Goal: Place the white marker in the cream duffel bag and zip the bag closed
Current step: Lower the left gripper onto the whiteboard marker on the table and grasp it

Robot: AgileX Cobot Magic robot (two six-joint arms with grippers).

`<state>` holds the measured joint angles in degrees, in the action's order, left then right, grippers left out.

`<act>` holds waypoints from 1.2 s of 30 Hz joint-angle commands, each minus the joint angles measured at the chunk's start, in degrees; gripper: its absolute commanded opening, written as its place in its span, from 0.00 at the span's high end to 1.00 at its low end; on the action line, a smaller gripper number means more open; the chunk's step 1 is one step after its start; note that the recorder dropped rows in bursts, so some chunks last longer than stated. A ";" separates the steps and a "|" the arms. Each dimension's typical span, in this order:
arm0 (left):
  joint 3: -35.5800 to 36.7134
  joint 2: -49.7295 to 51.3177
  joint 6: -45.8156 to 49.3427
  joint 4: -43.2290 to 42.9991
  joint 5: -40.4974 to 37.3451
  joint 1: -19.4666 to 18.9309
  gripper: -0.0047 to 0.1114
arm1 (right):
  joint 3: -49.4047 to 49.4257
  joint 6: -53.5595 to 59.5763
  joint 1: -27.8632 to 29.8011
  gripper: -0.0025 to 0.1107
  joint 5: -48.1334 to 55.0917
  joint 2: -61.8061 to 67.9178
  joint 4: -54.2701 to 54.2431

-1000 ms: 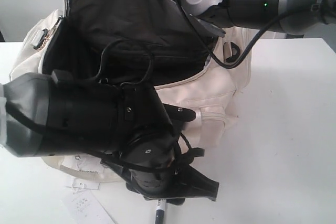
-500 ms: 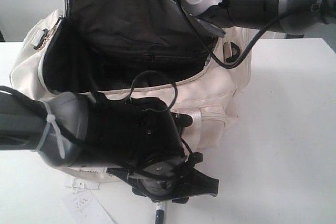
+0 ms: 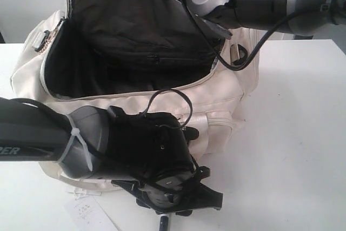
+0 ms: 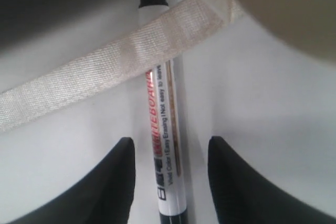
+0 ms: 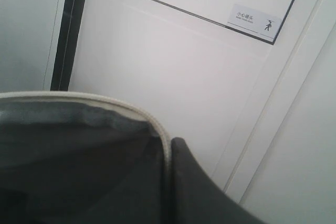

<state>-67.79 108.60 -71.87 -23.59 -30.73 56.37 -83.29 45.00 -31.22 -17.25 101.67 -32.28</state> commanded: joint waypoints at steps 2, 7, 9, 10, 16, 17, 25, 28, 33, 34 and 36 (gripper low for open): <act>-0.23 0.11 -0.49 -0.22 -0.06 0.33 0.54 | -0.30 -0.27 0.56 0.98 -3.00 -1.12 -0.30; -0.23 0.11 -0.49 -0.22 0.71 0.33 0.57 | -0.30 -0.27 0.56 0.98 -3.00 -1.12 -0.30; -0.23 0.11 -0.49 -0.46 0.88 0.33 0.59 | -0.30 -0.27 0.56 0.98 -3.00 -1.12 -0.30; -0.23 0.11 -0.49 -0.74 0.98 0.33 0.59 | -0.30 -0.27 0.56 0.98 -3.00 -1.12 -0.30; -0.23 0.75 -0.49 -1.15 0.53 0.33 0.59 | -0.30 -0.27 0.56 0.98 -3.00 -1.12 -0.30; -0.23 1.01 -0.49 -0.96 0.24 0.33 0.59 | -0.30 -0.27 0.56 0.98 -3.00 -1.12 -0.30; -0.23 1.78 -0.49 -0.28 1.63 0.33 0.60 | -0.30 -0.27 0.56 0.98 -3.00 -1.12 -0.30; -0.23 1.78 -0.36 -0.28 1.47 0.33 0.74 | -0.30 -0.27 0.56 0.98 -3.00 -1.12 -0.30; -0.23 1.32 0.57 0.57 1.10 0.33 0.96 | -0.30 -0.27 0.56 0.98 -3.00 -1.12 -0.30; -0.23 1.16 1.49 1.10 0.83 0.33 0.96 | -0.30 -0.27 0.56 0.98 -3.00 -1.12 -0.30; -0.23 0.40 3.03 1.92 0.09 0.33 0.96 | -0.30 -0.27 0.56 0.98 -3.00 -1.12 -0.30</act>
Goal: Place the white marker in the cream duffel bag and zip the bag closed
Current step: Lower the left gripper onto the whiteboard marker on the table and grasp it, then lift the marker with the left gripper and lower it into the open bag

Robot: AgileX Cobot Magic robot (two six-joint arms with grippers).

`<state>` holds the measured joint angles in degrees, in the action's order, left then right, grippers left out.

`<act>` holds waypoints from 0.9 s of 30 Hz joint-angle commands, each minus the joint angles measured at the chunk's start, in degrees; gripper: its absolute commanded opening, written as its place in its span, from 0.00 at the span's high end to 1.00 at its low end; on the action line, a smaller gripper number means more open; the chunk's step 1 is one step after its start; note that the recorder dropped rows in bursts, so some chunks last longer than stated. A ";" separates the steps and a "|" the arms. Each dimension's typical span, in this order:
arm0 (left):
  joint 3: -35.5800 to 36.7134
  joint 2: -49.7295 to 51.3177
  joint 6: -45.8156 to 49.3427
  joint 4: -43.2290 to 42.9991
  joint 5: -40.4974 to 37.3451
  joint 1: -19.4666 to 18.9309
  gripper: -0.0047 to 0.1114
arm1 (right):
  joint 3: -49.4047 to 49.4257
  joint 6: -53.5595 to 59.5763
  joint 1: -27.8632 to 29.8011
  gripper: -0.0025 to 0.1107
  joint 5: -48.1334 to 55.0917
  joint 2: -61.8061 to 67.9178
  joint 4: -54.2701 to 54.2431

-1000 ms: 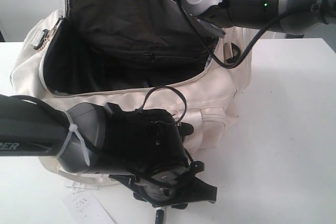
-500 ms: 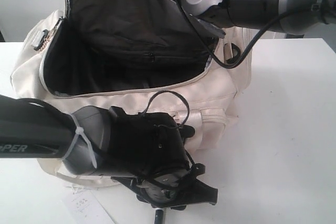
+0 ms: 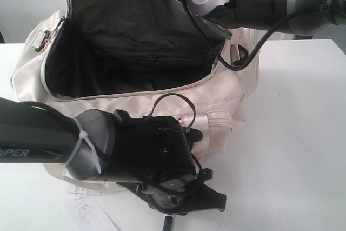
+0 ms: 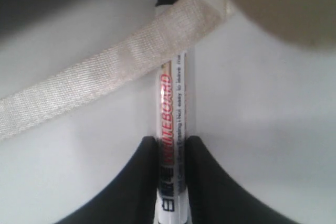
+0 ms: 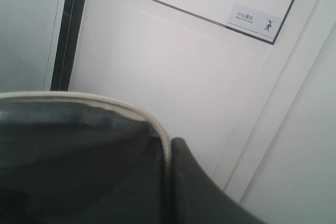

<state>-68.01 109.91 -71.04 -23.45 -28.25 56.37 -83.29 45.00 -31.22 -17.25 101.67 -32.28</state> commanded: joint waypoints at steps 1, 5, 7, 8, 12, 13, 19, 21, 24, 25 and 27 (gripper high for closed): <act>-0.01 -1.51 3.22 2.64 -2.89 0.33 0.96 | -0.30 -0.27 0.56 0.98 -3.00 -1.12 -0.30; -0.01 -4.30 9.82 6.00 -5.46 0.33 0.96 | -0.30 -0.27 0.56 0.98 -3.00 -1.12 -0.30; -0.01 -5.62 15.19 8.14 -7.04 0.33 0.96 | -0.30 -0.27 0.56 0.98 -3.00 -1.12 -0.30; -0.01 -6.27 18.65 9.55 -7.95 0.33 0.96 | -0.30 -0.27 0.56 0.98 -3.00 -1.12 -0.30; -0.01 -8.62 33.62 16.23 -11.12 0.33 0.96 | -0.30 -0.27 0.56 0.98 -3.00 -1.12 -0.30; -0.01 -9.03 36.12 17.76 -11.88 0.33 0.96 | -0.30 -0.27 0.56 0.98 -3.00 -1.12 -0.30; -0.01 -12.07 48.78 23.04 -16.54 0.33 0.96 | -0.30 -0.27 0.56 0.98 -3.00 -1.12 -0.30; -0.01 -13.68 50.99 23.04 -18.37 0.33 0.96 | -0.30 -0.27 0.56 0.98 -3.00 -1.12 -0.30; -0.01 -16.26 54.21 23.04 -20.36 0.33 0.96 | -0.30 -0.27 0.56 0.98 -3.00 -1.12 -0.30; -0.01 -17.28 54.80 22.93 -21.05 0.33 0.96 | -0.30 -0.27 0.56 0.98 -3.00 -1.12 -0.30; -0.01 -19.33 55.08 21.64 -22.02 0.33 0.96 | -0.30 -0.27 0.56 0.98 -3.00 -1.12 -0.30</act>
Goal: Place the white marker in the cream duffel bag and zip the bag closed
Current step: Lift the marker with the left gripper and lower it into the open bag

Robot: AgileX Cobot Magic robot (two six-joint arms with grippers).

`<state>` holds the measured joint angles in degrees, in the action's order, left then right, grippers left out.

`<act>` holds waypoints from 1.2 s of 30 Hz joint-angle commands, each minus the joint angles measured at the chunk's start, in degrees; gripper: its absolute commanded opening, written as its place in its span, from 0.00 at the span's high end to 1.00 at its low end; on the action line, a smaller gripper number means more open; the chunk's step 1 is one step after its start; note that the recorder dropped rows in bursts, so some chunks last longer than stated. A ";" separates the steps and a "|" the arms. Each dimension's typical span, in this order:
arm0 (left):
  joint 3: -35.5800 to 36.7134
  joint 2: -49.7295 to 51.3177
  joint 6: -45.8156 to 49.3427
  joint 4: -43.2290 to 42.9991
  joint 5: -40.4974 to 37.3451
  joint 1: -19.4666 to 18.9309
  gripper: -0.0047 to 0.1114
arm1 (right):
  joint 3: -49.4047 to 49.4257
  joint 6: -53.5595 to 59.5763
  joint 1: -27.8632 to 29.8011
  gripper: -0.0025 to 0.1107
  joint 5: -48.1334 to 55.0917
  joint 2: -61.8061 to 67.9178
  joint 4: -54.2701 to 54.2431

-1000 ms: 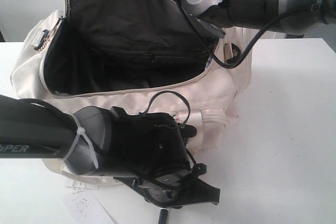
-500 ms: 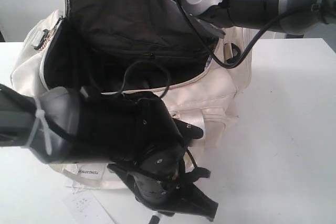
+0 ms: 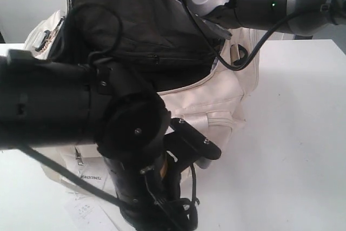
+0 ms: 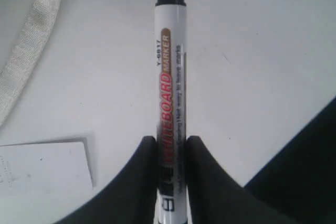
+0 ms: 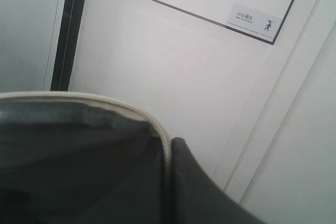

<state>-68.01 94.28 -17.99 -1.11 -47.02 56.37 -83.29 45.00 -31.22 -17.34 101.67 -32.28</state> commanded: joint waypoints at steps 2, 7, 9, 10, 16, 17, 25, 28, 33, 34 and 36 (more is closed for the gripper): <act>-0.01 -5.83 2.03 -2.80 -4.17 0.33 0.96 | -0.30 -0.27 0.56 0.98 -2.90 -1.12 -0.30; -0.01 -11.54 -4.04 -12.47 -7.42 0.33 0.96 | -0.30 -0.27 0.56 0.98 -2.90 -1.12 -0.30; -0.01 -14.27 -6.53 -17.10 -7.27 0.33 0.96 | -0.30 -0.27 0.56 0.98 -2.90 -1.12 -0.30; -0.01 -15.81 -7.95 -20.32 -7.16 0.33 0.96 | -0.30 -0.27 0.56 0.98 -2.90 -1.12 -0.30; -0.01 -20.29 -16.17 -37.10 -10.45 -0.53 0.96 | -0.30 -0.27 0.56 0.98 -2.90 -1.12 -0.30; -0.01 -20.28 -17.96 -38.66 -10.45 -1.57 0.96 | -0.30 -0.27 0.56 0.98 -2.90 -1.12 -0.30; 1.36 -20.28 -17.49 -43.03 1.96 -13.11 0.96 | -0.30 -0.27 0.56 0.98 -2.90 -1.12 -0.30; 1.36 -20.07 -17.59 -43.03 8.70 -17.33 0.96 | -0.30 -0.27 0.56 0.98 -2.90 -1.12 -0.30; 1.52 -18.33 -19.44 -43.03 16.53 -24.99 0.96 | -0.30 -0.27 0.56 0.98 -2.90 -1.12 -0.30; 1.76 -18.11 -19.56 -43.03 18.64 -26.36 0.96 | -0.30 -0.27 0.56 0.98 -2.90 -1.12 -0.30; 2.97 -17.97 -19.56 -44.14 25.03 -28.70 0.96 | -0.30 -0.27 0.56 0.98 -2.90 -1.12 -0.30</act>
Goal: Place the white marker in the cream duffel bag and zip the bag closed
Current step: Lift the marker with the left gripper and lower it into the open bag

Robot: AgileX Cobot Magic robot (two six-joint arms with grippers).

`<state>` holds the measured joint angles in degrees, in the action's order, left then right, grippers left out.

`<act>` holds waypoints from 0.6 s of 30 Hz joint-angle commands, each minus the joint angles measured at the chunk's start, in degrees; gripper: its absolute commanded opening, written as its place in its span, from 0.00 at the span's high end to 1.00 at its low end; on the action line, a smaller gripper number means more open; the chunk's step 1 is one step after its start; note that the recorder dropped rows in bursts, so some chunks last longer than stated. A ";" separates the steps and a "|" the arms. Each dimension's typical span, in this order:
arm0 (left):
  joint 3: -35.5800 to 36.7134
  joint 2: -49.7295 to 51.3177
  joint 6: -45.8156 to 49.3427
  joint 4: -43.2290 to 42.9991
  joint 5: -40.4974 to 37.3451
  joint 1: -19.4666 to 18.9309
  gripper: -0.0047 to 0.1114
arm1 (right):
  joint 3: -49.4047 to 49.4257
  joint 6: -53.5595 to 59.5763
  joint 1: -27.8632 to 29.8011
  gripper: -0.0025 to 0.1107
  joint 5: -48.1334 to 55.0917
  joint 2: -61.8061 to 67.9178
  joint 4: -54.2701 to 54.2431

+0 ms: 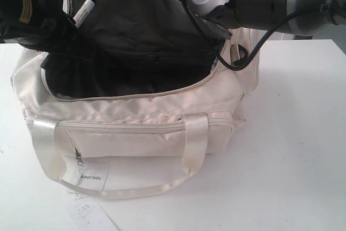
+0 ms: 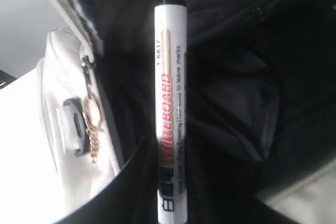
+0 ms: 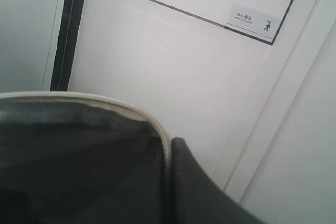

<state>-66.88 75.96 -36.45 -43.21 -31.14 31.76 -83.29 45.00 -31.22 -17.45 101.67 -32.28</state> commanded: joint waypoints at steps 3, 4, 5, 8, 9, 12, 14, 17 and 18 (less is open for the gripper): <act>4.78 0.35 -0.98 -2.98 22.58 -7.63 0.96 | -0.30 -0.27 0.56 0.98 -2.79 -1.12 -0.30; 6.02 0.48 -0.98 -3.46 26.94 -8.86 0.96 | -0.30 -0.27 0.56 0.98 -2.79 -1.12 -0.30; 7.25 0.71 -0.98 -3.45 30.51 -10.14 0.96 | -0.30 -0.27 0.56 0.98 -2.79 -1.12 -0.30; 10.79 1.42 -1.10 -2.42 38.81 -14.32 0.96 | -0.30 -0.27 0.56 0.98 -2.79 -1.12 -0.30; 11.63 1.53 -1.10 -1.50 41.08 -15.49 0.96 | -0.30 -0.27 0.56 0.98 -2.79 -1.12 -0.30; 14.21 1.80 -0.89 1.64 51.40 -19.19 0.96 | -0.30 -0.27 0.56 0.98 -2.79 -1.12 -0.30; 15.49 1.80 -0.76 3.32 57.64 -20.88 0.96 | -0.30 -0.27 0.56 0.98 -2.79 -1.12 -0.30; 15.85 2.33 0.56 3.93 60.79 -21.29 0.96 | -0.30 -0.27 0.56 0.98 -2.79 -1.12 -0.30; 15.85 2.60 0.68 4.19 61.83 -21.29 0.96 | -0.30 -0.27 0.56 0.98 -2.79 -1.12 -0.30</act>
<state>-51.34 78.11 -36.50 -39.94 26.08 10.72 -83.29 45.00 -31.22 -17.56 101.67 -32.28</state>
